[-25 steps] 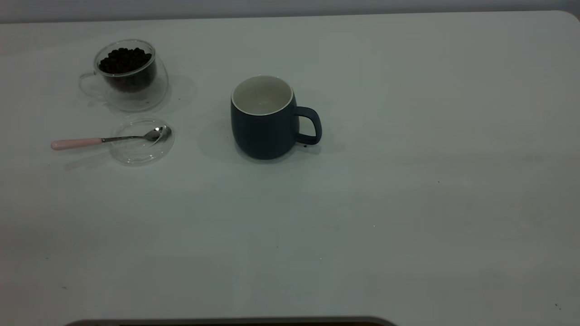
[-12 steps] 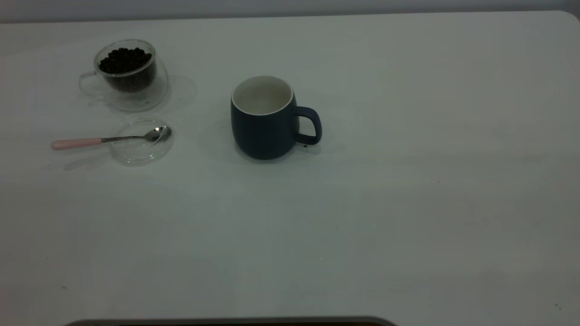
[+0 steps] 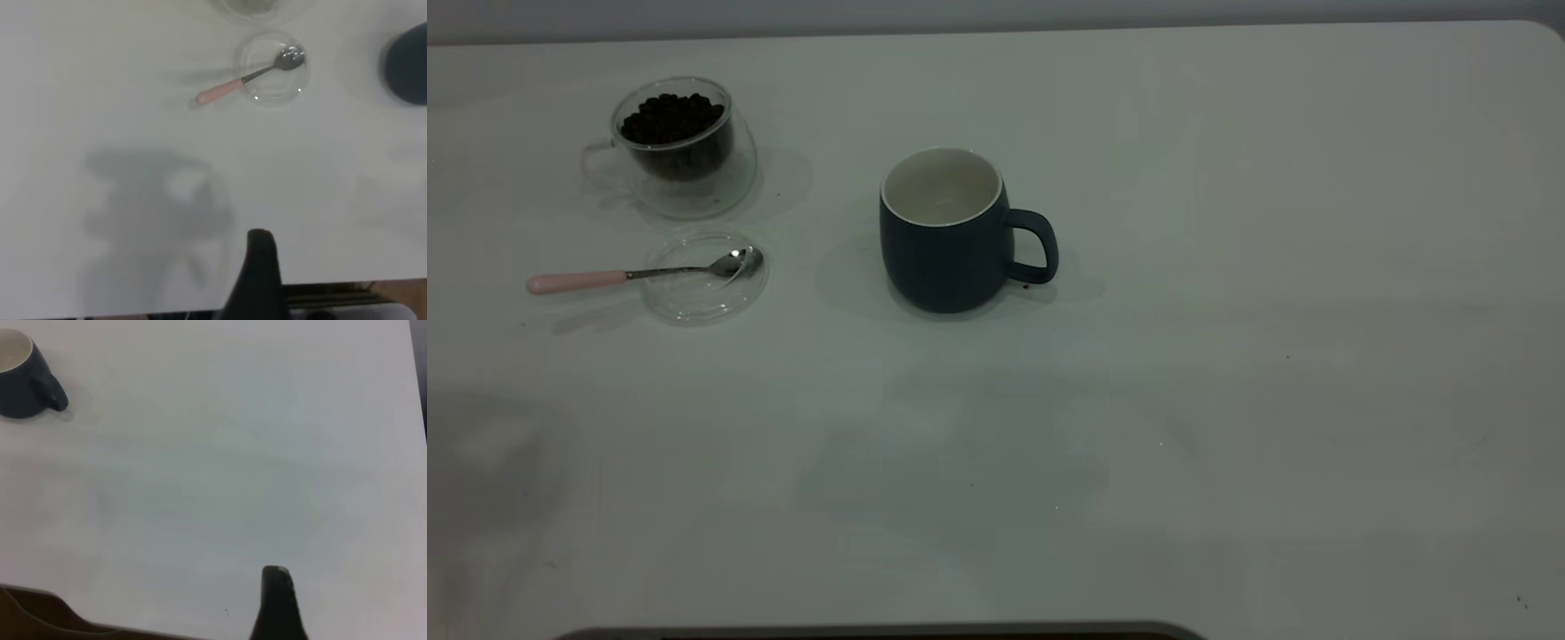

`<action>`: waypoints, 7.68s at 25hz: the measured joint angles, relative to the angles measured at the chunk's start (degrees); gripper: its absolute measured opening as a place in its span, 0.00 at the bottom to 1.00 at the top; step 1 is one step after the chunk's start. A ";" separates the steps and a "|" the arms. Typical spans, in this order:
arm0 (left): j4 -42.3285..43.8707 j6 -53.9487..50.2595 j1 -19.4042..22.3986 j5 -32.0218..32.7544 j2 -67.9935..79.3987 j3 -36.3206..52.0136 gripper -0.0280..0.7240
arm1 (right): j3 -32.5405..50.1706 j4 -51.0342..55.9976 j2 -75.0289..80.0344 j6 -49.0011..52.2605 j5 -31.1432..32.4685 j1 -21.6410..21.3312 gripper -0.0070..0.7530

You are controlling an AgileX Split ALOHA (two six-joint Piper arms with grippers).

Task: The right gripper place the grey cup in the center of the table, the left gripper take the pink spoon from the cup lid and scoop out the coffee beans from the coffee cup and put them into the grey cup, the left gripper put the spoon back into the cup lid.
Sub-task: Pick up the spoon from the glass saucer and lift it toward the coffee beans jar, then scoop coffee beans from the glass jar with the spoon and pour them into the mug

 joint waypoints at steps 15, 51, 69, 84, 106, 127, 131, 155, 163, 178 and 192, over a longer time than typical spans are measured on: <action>-23.29 32.00 20.32 -6.07 33.80 -5.89 0.99 | 0.00 0.00 -0.05 0.00 0.00 0.00 0.79; -65.50 83.42 28.41 2.39 76.70 -11.37 0.99 | 0.00 0.00 -0.05 0.00 0.00 0.00 0.79; -66.50 81.40 23.44 4.98 79.90 -13.30 0.97 | 0.00 0.05 -0.05 0.00 0.00 0.00 0.79; -68.02 79.91 22.88 5.04 80.58 -13.40 0.69 | 0.00 0.05 -0.05 0.00 0.00 0.00 0.79; -69.25 80.11 24.15 3.47 79.91 -13.40 0.19 | 0.00 0.05 -0.05 0.00 0.00 0.00 0.79; -53.02 71.90 24.27 14.25 71.95 -36.11 0.19 | 0.00 0.05 -0.05 0.00 0.05 0.00 0.79; -48.94 69.96 20.86 14.29 71.91 -42.68 0.19 | 0.00 0.05 -0.05 0.00 0.10 0.00 0.79; -44.37 72.83 16.78 2.43 75.07 -44.24 0.19 | 0.00 0.05 -0.05 0.00 0.10 0.00 0.79; -44.37 62.33 16.94 4.15 75.44 -44.24 0.19 | 0.00 0.05 -0.05 0.00 0.10 0.00 0.79; -49.96 54.59 20.00 8.21 76.41 -44.24 0.19 | 0.00 0.05 -0.05 0.00 0.15 0.00 0.79; -55.27 54.59 21.13 11.15 81.15 -44.24 0.19 | 0.00 0.05 -0.05 0.00 0.15 0.00 0.79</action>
